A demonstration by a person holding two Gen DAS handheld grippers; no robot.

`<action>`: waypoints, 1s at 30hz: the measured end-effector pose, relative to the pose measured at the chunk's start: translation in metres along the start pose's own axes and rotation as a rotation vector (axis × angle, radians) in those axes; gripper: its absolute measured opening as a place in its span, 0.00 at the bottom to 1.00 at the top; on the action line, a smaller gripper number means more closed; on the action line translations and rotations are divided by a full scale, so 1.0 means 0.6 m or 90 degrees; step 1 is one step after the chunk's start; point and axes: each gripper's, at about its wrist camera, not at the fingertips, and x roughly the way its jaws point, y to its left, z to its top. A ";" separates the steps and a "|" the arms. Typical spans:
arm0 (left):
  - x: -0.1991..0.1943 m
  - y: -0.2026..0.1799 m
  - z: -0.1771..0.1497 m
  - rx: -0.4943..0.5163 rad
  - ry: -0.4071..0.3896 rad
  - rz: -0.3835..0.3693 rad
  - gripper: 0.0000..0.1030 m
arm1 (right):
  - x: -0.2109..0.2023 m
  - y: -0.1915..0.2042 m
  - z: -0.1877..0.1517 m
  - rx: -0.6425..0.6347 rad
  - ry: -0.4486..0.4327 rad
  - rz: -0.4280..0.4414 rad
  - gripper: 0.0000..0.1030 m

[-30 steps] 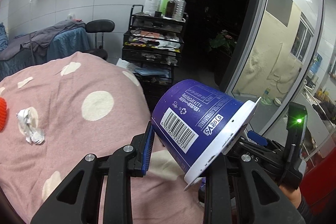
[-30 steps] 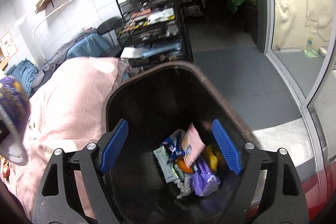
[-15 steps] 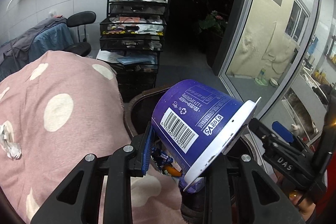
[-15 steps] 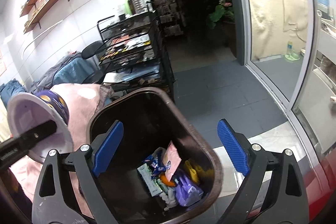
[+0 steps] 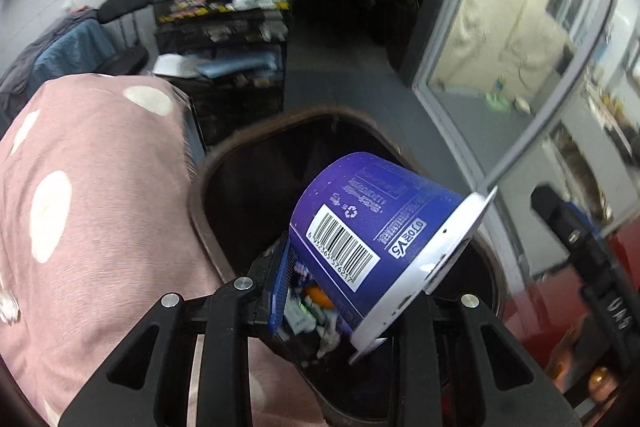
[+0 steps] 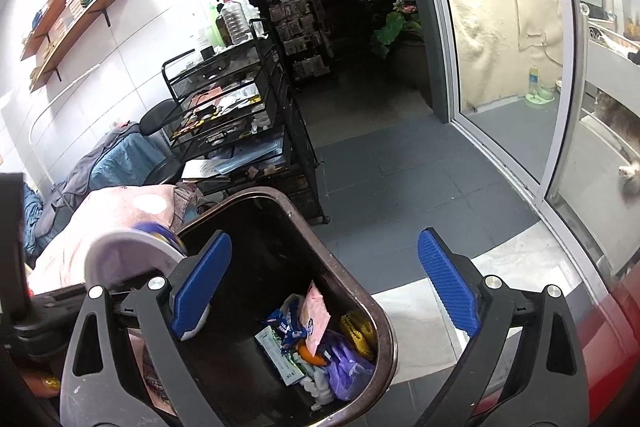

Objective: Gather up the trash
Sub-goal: 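Lower the purple-and-white tub into the bin and open the left tool, then move both tools back over the bed toward the remaining trash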

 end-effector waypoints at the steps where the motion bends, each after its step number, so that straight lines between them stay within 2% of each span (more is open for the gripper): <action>1: 0.003 -0.003 0.000 0.008 0.010 0.006 0.39 | -0.001 -0.002 0.001 0.002 0.000 0.001 0.91; 2: 0.006 -0.004 -0.001 0.013 0.017 0.010 0.52 | 0.000 -0.002 0.001 0.003 -0.001 0.002 0.91; 4: 0.009 -0.006 0.000 0.016 0.027 0.010 0.70 | 0.000 -0.003 0.002 0.003 -0.001 0.001 0.91; 11: 0.000 -0.010 -0.006 0.038 0.014 0.013 0.88 | 0.001 -0.008 0.005 0.009 -0.005 -0.003 0.92; 18: -0.048 0.009 -0.019 0.009 -0.057 0.009 0.93 | 0.003 -0.004 0.003 0.004 0.003 0.019 0.93; 24: -0.122 0.032 -0.050 -0.003 -0.149 0.043 0.95 | -0.003 0.028 -0.005 -0.027 -0.003 0.039 0.93; 30: -0.178 0.065 -0.082 -0.031 -0.207 0.065 0.95 | -0.011 0.079 -0.012 -0.058 -0.003 0.072 0.93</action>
